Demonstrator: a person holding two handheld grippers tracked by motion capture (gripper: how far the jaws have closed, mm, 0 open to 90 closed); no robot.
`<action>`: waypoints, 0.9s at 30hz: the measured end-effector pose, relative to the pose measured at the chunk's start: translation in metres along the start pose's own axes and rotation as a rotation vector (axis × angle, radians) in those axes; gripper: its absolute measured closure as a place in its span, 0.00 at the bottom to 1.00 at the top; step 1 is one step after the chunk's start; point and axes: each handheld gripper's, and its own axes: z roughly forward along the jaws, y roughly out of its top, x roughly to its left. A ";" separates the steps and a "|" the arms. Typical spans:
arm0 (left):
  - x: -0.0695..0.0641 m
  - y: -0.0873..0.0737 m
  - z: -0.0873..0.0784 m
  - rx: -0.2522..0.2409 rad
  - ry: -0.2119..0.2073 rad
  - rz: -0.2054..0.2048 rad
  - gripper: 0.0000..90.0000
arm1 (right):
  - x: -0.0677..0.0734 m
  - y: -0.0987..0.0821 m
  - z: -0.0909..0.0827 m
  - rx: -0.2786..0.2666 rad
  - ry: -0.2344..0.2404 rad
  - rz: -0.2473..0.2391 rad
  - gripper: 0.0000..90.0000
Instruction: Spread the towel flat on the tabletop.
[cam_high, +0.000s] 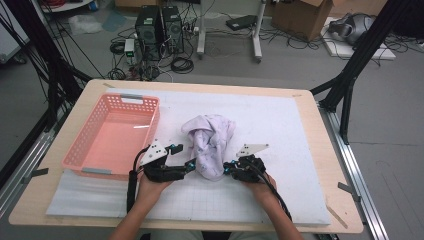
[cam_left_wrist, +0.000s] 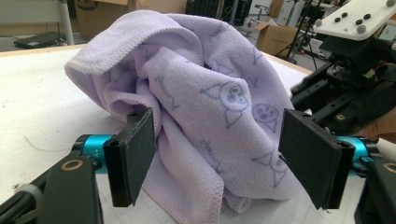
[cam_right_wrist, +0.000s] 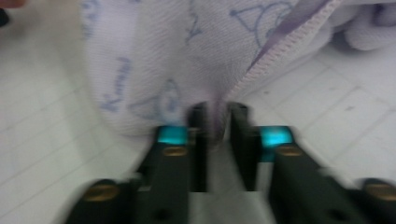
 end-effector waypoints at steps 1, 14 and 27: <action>0.000 0.000 0.000 0.000 0.000 0.000 0.31 | 0.000 0.000 -0.001 0.004 0.004 0.004 0.96; 0.004 0.000 -0.002 -0.009 0.005 -0.021 0.33 | -0.018 -0.020 -0.080 -0.113 -0.093 0.054 0.97; 0.001 0.000 0.000 -0.009 0.000 -0.027 0.34 | -0.033 -0.067 -0.148 -0.075 -0.269 0.111 0.98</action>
